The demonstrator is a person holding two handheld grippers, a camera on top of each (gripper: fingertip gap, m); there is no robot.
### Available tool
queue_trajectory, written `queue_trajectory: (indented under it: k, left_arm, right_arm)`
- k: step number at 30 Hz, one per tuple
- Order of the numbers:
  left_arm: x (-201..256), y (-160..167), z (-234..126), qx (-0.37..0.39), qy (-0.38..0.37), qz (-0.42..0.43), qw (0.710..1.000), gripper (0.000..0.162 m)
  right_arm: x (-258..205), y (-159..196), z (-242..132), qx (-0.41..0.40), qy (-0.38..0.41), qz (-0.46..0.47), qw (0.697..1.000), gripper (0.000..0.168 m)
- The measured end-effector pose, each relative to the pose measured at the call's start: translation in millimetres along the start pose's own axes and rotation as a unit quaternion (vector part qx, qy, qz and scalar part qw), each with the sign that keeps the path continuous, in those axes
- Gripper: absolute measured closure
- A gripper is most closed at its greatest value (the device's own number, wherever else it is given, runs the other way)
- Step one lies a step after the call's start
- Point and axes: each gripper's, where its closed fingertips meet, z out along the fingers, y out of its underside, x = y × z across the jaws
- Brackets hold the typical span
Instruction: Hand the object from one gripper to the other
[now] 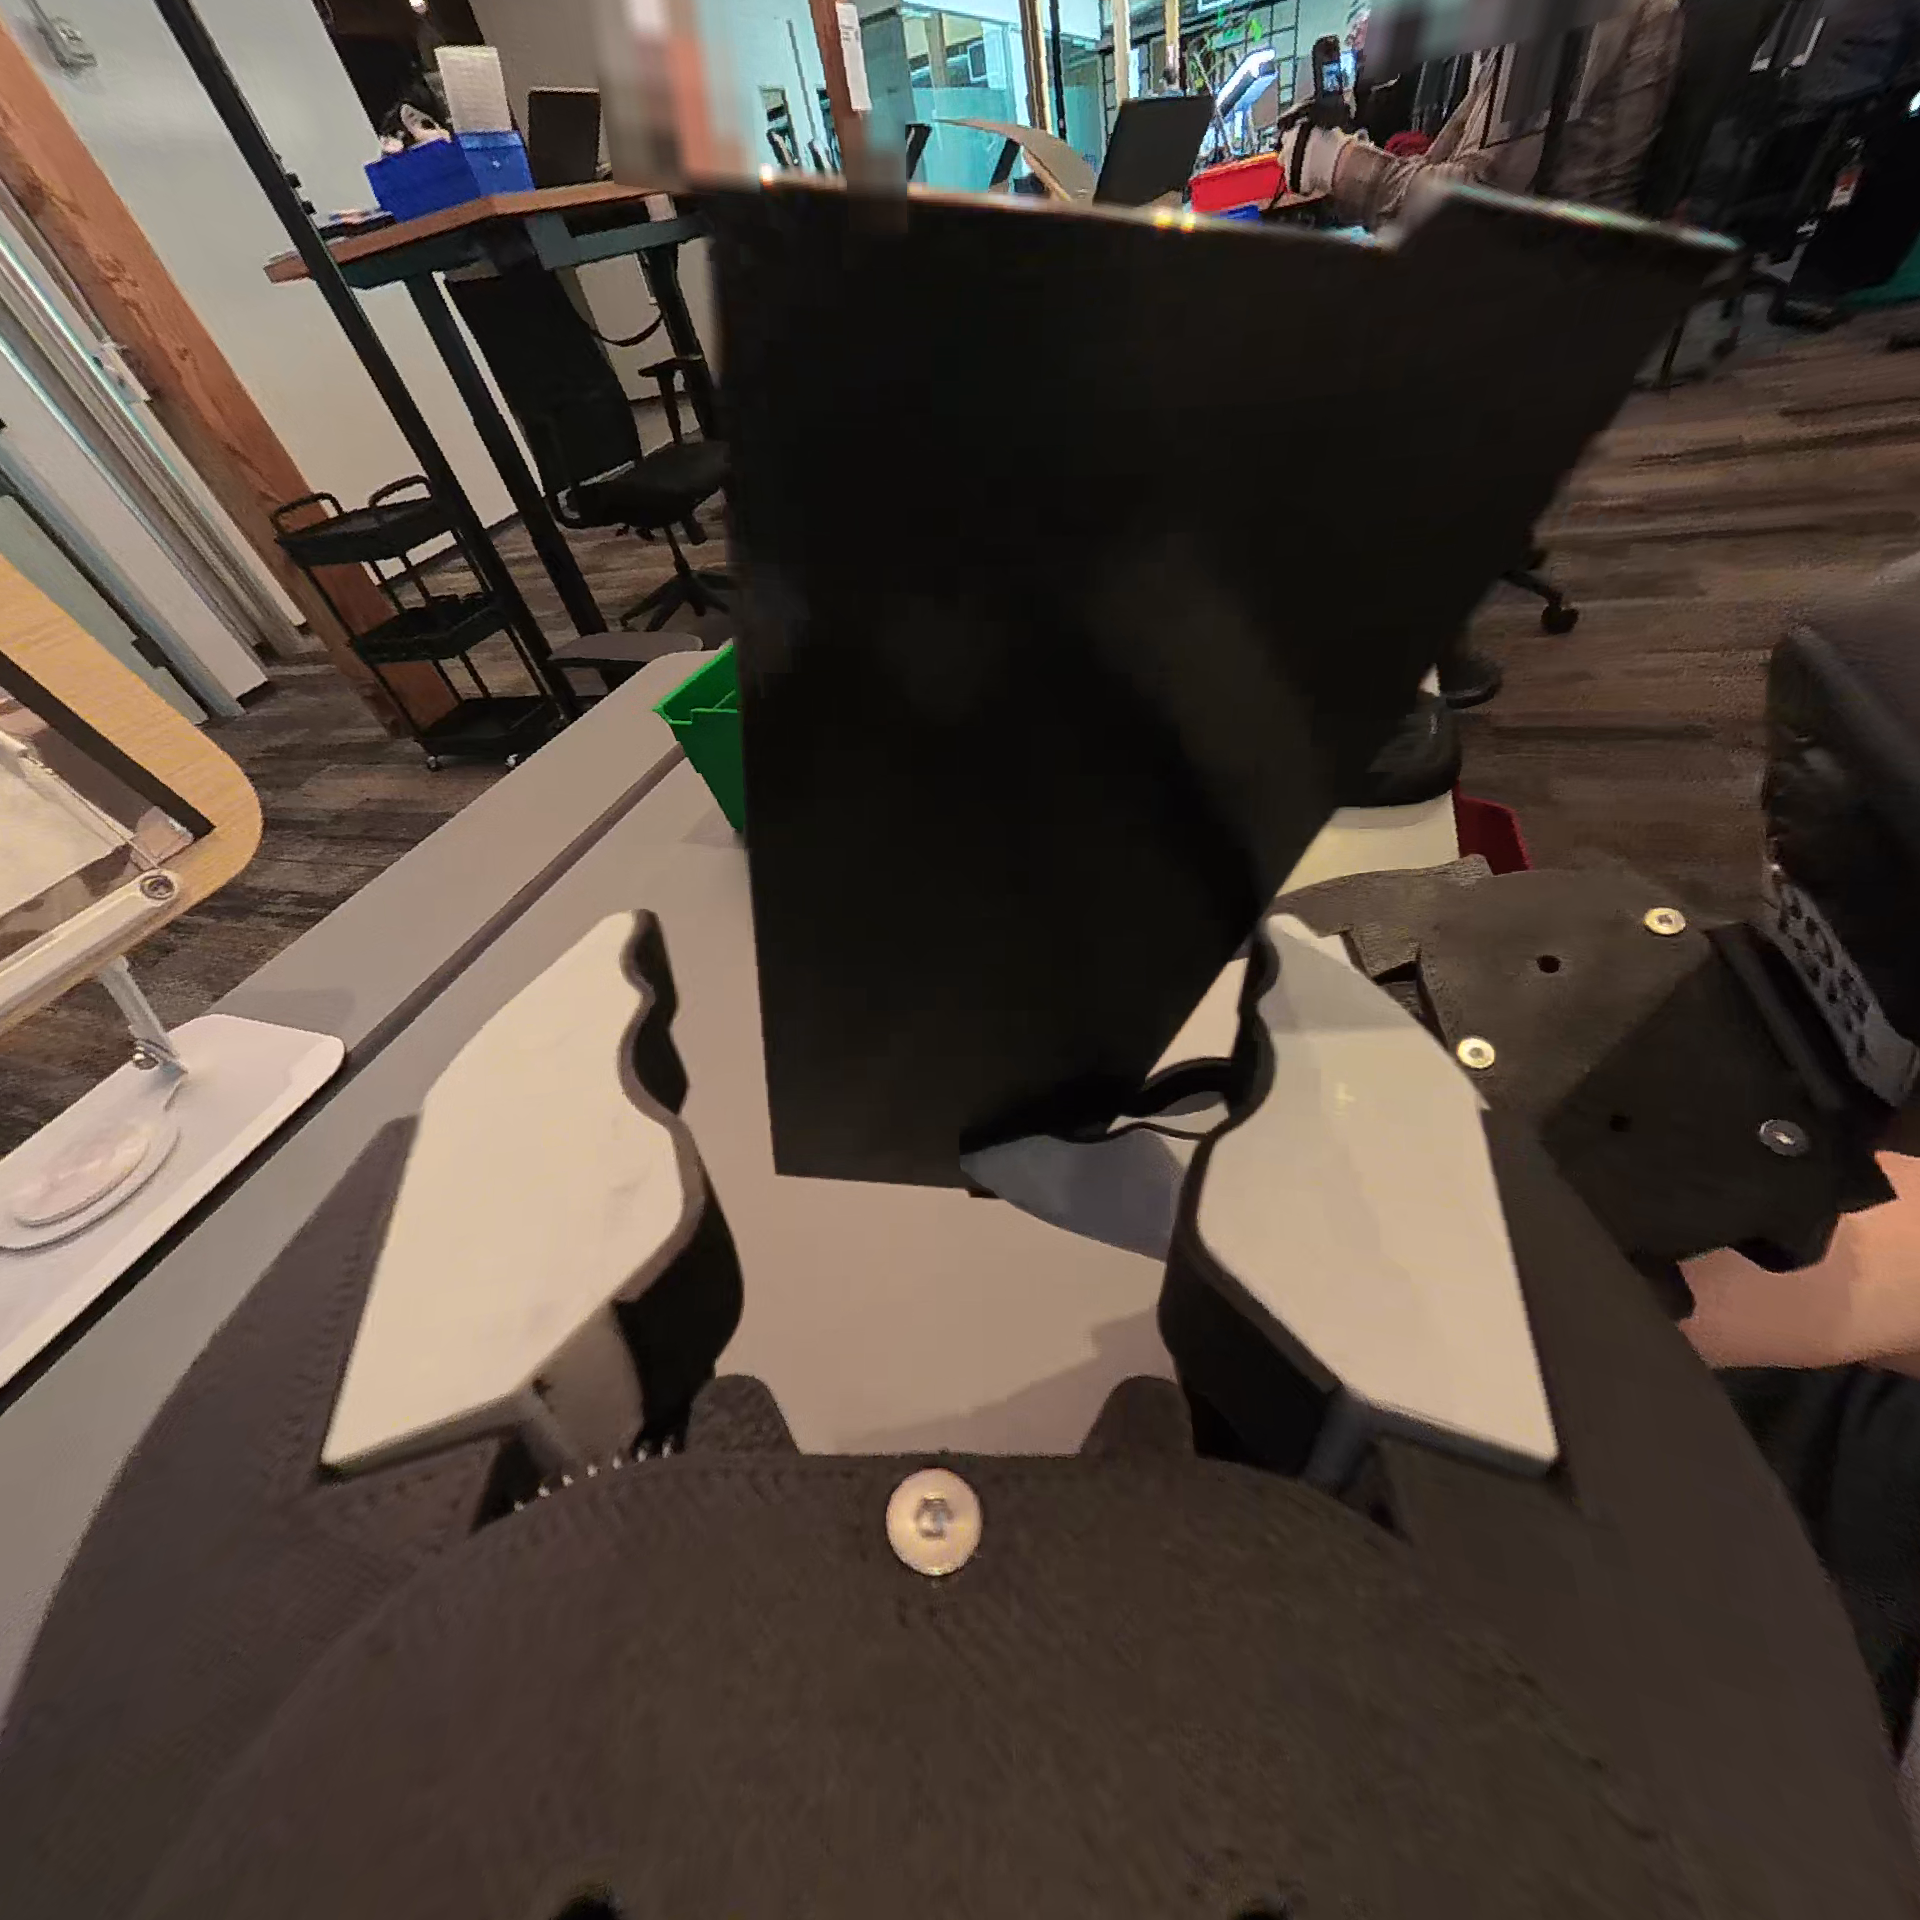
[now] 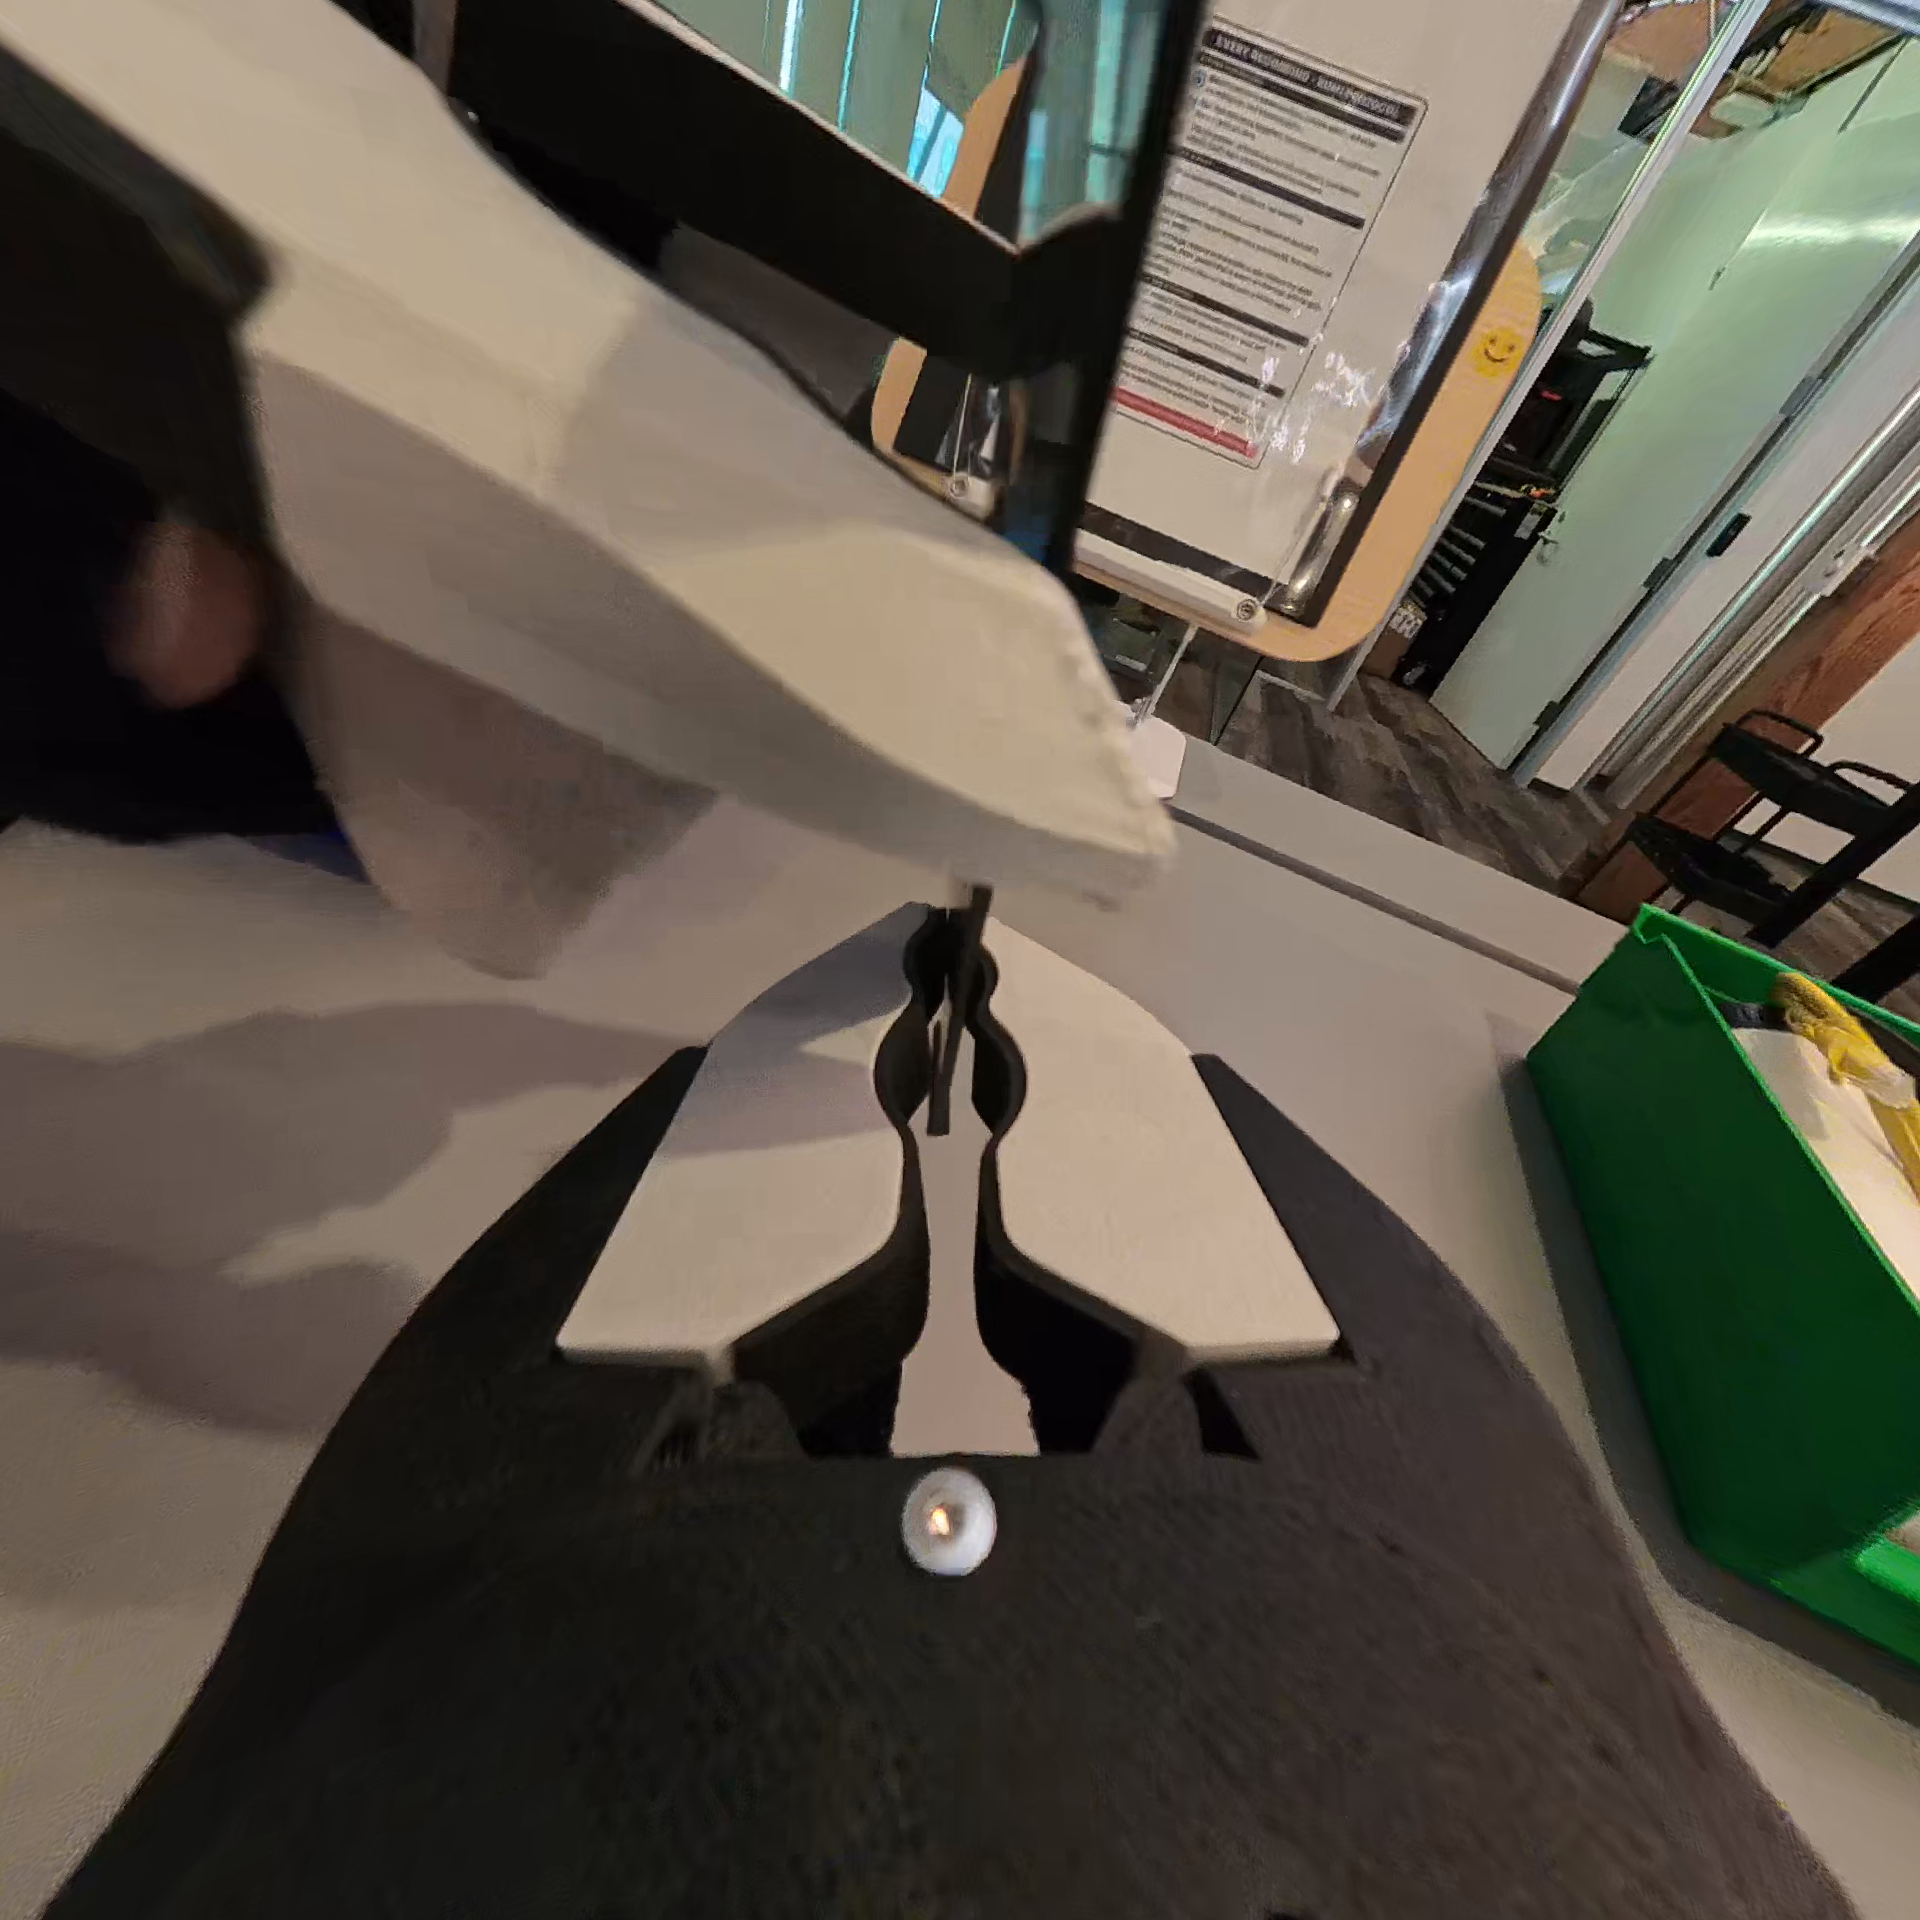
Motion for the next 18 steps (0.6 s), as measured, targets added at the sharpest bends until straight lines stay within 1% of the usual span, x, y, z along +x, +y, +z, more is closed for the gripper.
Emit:
queue_trajectory:
  k: [2, 4, 7, 8, 11, 12, 14, 15, 18]
  left_arm:
    - [0.2, 2.4, 0.4, -0.004, 0.010, -0.001, 1.000, 0.073]
    - [-1.8, 3.4, 1.2, -0.007, 0.009, 0.014, 1.000, 0.074]
    - [-6.5, 3.9, -0.3, -0.017, 0.011, 0.015, 1.000, 0.074]
    - [-10.5, 3.1, -2.1, -0.018, 0.007, 0.018, 1.000, 0.075]
    - [-20.0, -2.9, -10.9, -0.014, 0.015, 0.003, 1.000, 0.075]
    - [-20.4, -5.3, -14.2, -0.013, 0.030, -0.012, 0.999, 0.075]
    - [-18.7, -7.6, -20.5, -0.019, 0.069, -0.044, 0.996, 0.075]
    - [-16.4, -8.6, -23.7, -0.022, 0.094, -0.064, 0.993, 0.075]
    - [-3.7, -15.2, -33.9, -0.017, 0.187, -0.144, 0.972, 0.075]
  right_arm:
    - [-4.8, 0.4, 5.0, -0.005, -0.008, 0.008, 1.000, 0.167]
    - [-11.0, -0.6, 7.7, -0.004, -0.019, 0.011, 1.000, 0.166]
    - [-24.1, -5.6, 7.1, 0.016, -0.041, -0.012, 0.999, 0.161]
    - [-29.9, -6.7, 5.8, 0.024, -0.054, -0.020, 0.998, 0.153]
    - [-45.3, 4.1, 3.7, 0.015, -0.097, -0.034, 0.995, 0.118]
    - [-50.7, 10.4, 1.6, 0.013, -0.120, -0.034, 0.992, 0.112]
    - [-58.6, 23.8, -5.6, 0.016, -0.169, -0.034, 0.985, 0.110]
    - [-55.6, 29.1, -9.6, 0.024, -0.178, -0.039, 0.983, 0.109]
    - [-21.9, 30.4, -22.7, 0.091, -0.141, -0.074, 0.983, 0.104]
